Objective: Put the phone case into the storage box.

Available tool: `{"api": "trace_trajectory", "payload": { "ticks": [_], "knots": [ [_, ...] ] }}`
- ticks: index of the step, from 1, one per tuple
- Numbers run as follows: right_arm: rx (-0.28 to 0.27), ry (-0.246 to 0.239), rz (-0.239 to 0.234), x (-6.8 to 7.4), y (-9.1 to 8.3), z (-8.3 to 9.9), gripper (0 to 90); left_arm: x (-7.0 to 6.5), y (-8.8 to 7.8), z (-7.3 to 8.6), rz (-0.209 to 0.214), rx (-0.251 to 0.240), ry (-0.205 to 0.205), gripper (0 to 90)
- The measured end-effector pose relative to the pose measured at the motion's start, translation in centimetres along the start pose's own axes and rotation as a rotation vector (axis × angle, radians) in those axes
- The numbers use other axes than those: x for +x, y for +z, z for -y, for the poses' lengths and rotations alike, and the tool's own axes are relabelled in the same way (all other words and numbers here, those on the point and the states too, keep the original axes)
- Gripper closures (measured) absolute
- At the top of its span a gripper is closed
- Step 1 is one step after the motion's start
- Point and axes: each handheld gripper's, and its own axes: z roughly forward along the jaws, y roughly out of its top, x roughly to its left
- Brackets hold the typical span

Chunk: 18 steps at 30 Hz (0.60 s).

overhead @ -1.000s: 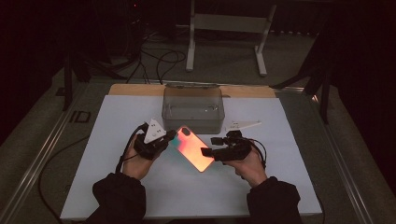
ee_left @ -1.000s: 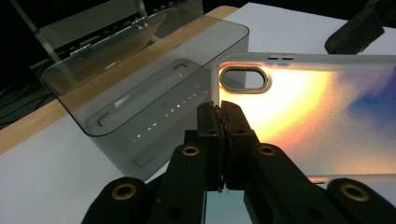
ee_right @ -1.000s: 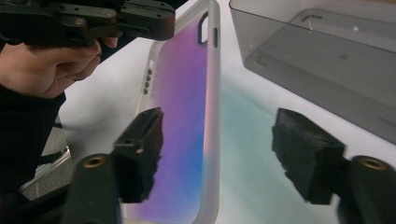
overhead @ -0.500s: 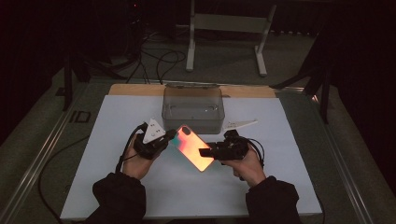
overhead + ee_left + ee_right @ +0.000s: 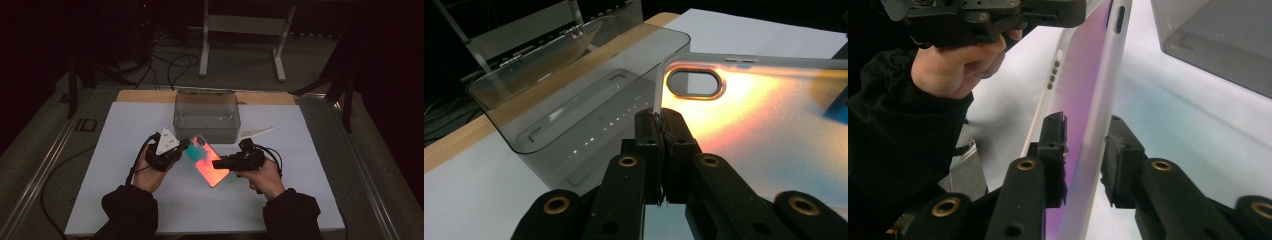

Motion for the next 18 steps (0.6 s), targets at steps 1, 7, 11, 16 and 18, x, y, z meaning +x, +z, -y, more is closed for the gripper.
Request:
{"api": "trace_trajectory", "payload": {
  "ticks": [1,7,11,16,18],
  "knots": [
    [-0.002,-0.006,0.012,0.1,-0.1,0.0,76.0,0.0,0.0,0.0,0.001,0.000,-0.001,88.8],
    [-0.006,-0.014,0.076,0.4,-0.4,0.1,79.8,-0.2,0.1,0.0,0.010,0.002,0.004,88.6],
    [-0.001,-0.028,0.107,0.6,-0.3,0.2,80.2,-0.3,0.3,0.1,0.010,0.006,0.007,88.4],
    [0.018,0.011,0.122,1.1,-0.5,0.1,80.7,-0.4,0.4,0.1,0.018,0.006,0.008,88.4],
    [0.022,0.010,0.126,1.3,-0.5,0.1,80.6,-0.5,0.4,0.1,0.024,0.006,0.004,88.4]
  ]
}}
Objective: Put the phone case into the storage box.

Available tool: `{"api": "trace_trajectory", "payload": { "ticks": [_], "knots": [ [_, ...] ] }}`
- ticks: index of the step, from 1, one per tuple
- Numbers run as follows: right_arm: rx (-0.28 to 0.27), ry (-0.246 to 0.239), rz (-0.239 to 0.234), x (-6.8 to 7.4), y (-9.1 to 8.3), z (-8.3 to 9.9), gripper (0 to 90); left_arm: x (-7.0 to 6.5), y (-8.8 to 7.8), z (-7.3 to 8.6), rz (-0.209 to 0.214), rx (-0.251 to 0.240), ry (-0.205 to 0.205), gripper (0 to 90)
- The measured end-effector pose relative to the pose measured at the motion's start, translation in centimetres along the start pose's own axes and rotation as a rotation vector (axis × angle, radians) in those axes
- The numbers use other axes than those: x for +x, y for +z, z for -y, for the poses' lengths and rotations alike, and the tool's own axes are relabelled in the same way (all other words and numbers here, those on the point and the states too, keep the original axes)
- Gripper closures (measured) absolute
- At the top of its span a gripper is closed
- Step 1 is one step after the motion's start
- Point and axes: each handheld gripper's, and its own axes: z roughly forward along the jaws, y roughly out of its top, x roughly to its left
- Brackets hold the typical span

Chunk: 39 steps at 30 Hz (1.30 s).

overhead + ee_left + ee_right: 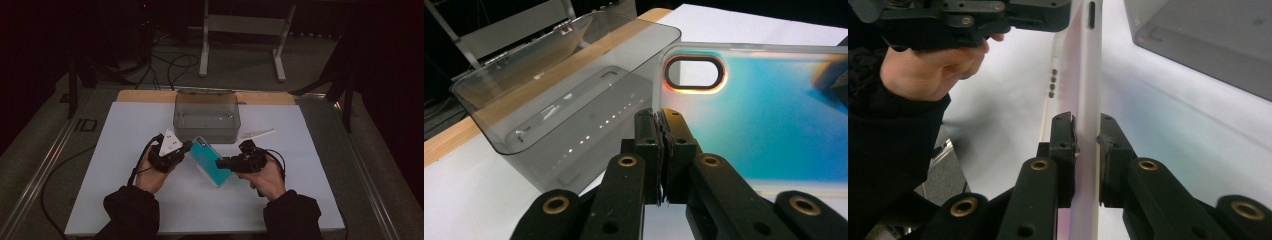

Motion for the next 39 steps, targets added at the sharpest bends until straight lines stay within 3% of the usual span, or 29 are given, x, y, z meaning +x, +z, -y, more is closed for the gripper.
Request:
{"api": "trace_trajectory", "payload": {
  "ticks": [13,23,28,32,37,39],
  "knots": [
    [-0.029,-0.038,0.071,0.9,-0.2,0.0,81.3,0.0,0.1,0.2,0.014,-0.002,-0.021,86.3],
    [-0.052,-0.043,0.084,1.1,-0.2,-0.1,81.5,0.0,0.0,0.2,0.035,-0.015,-0.031,71.1],
    [-0.060,-0.044,0.089,1.0,-0.2,-0.2,81.4,0.0,-0.1,0.2,0.005,-0.012,-0.050,53.5],
    [-0.070,-0.040,0.091,1.0,-0.2,-0.2,81.4,0.2,-0.5,0.2,-0.029,-0.042,-0.089,38.1],
    [-0.076,-0.037,0.095,1.0,-0.2,-0.3,81.4,0.3,-0.9,0.3,-0.101,-0.051,-0.117,17.0],
    [-0.081,-0.039,0.095,1.0,-0.2,-0.3,81.4,0.4,-1.0,0.3,-0.111,-0.044,-0.126,13.9]
  ]
}}
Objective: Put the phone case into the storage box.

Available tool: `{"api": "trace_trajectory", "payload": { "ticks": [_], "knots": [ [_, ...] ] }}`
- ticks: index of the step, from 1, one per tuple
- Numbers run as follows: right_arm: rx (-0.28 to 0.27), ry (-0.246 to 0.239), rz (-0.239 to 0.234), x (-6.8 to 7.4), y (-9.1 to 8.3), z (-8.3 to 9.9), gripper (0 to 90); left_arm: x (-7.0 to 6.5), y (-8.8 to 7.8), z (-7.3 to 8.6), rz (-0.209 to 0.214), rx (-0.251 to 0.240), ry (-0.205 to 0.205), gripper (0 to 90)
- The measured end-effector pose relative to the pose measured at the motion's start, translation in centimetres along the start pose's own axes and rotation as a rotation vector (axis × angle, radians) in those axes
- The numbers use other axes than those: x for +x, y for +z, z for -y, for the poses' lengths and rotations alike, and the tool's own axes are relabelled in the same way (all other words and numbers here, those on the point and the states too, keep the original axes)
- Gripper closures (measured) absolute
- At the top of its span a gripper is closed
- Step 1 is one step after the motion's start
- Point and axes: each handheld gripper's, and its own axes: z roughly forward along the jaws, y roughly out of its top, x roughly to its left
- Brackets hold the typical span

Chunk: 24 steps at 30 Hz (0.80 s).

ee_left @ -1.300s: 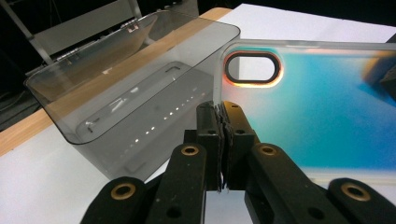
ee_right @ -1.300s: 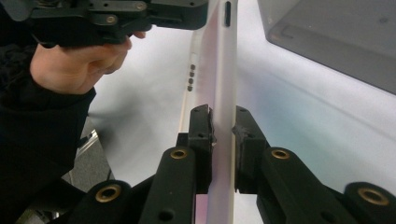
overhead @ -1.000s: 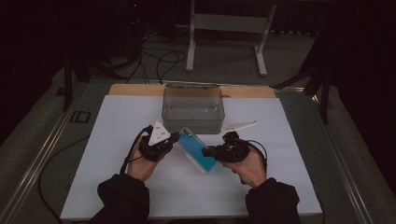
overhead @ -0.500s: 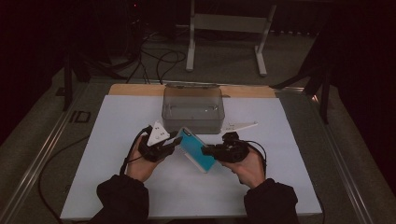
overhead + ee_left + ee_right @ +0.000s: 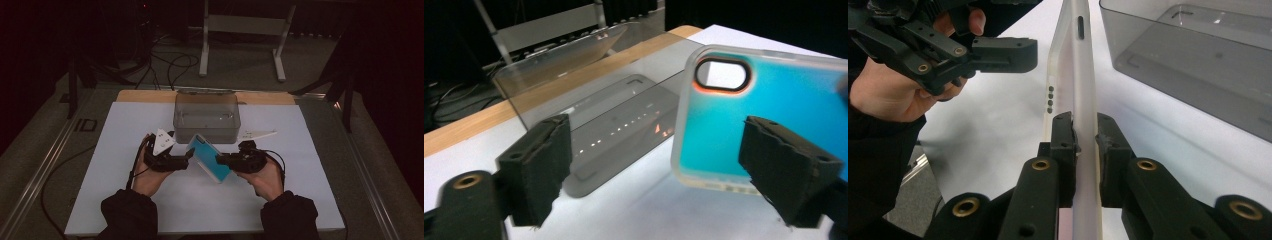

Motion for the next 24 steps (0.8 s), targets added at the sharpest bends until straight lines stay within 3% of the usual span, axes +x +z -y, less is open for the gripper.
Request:
{"api": "trace_trajectory", "payload": {
  "ticks": [6,17,24],
  "knots": [
    [-0.003,-0.003,0.006,0.1,0.1,0.0,81.4,0.1,-0.2,0.4,-0.006,0.003,-0.017,0.6],
    [-0.016,-0.004,0.012,0.2,0.0,0.0,81.3,0.1,-1.2,1.1,-0.066,-0.039,0.005,0.1],
    [-0.024,0.001,0.016,0.1,0.0,0.0,81.3,0.4,-2.1,1.8,-0.082,-0.056,0.010,0.1]
  ]
}}
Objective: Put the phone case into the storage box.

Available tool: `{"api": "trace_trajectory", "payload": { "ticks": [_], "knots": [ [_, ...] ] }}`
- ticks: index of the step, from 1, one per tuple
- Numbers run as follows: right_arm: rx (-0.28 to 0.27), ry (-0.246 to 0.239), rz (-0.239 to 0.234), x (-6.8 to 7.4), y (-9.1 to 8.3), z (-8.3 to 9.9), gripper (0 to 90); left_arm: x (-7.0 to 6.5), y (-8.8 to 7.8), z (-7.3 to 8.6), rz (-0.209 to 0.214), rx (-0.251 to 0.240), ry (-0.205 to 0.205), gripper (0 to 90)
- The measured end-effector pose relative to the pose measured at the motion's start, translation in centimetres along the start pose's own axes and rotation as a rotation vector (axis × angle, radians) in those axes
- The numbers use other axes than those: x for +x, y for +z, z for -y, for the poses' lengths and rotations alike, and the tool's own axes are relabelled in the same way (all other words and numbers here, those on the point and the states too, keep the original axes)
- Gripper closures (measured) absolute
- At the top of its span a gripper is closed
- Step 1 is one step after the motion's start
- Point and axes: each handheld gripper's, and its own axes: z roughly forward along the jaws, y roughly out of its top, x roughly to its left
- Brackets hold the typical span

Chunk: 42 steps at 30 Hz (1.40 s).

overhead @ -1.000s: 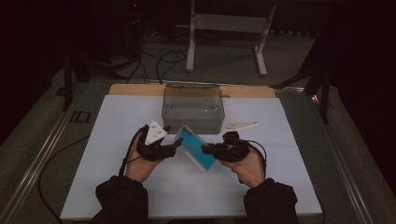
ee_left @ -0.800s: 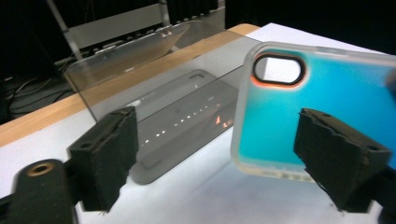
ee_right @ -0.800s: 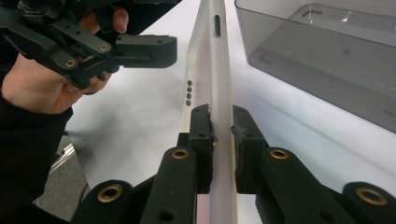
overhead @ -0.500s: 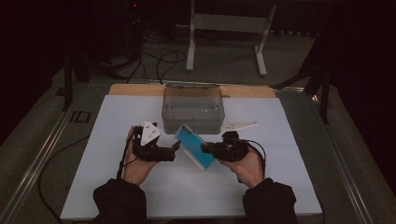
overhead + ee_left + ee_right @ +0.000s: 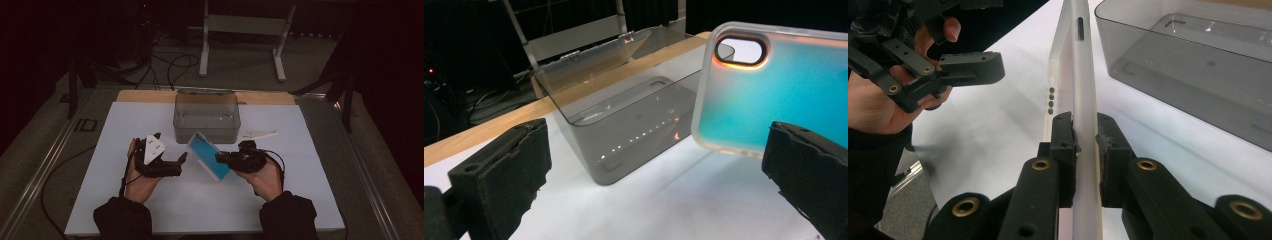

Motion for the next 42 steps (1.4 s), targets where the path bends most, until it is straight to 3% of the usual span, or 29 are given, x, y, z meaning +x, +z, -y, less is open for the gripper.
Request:
{"api": "trace_trajectory", "payload": {
  "ticks": [12,28,42],
  "knots": [
    [-0.013,0.003,0.011,-0.1,-0.1,-0.1,81.3,1.2,-2.2,2.1,-0.010,-0.044,-0.025,0.2],
    [-0.026,0.009,0.022,-0.1,-0.2,-0.3,81.3,2.6,-4.6,6.8,-0.048,-0.036,-0.042,0.1],
    [-0.046,0.020,0.037,-0.1,-0.4,-0.7,81.3,3.0,-6.5,9.2,-0.088,-0.053,-0.062,0.2]
  ]
}}
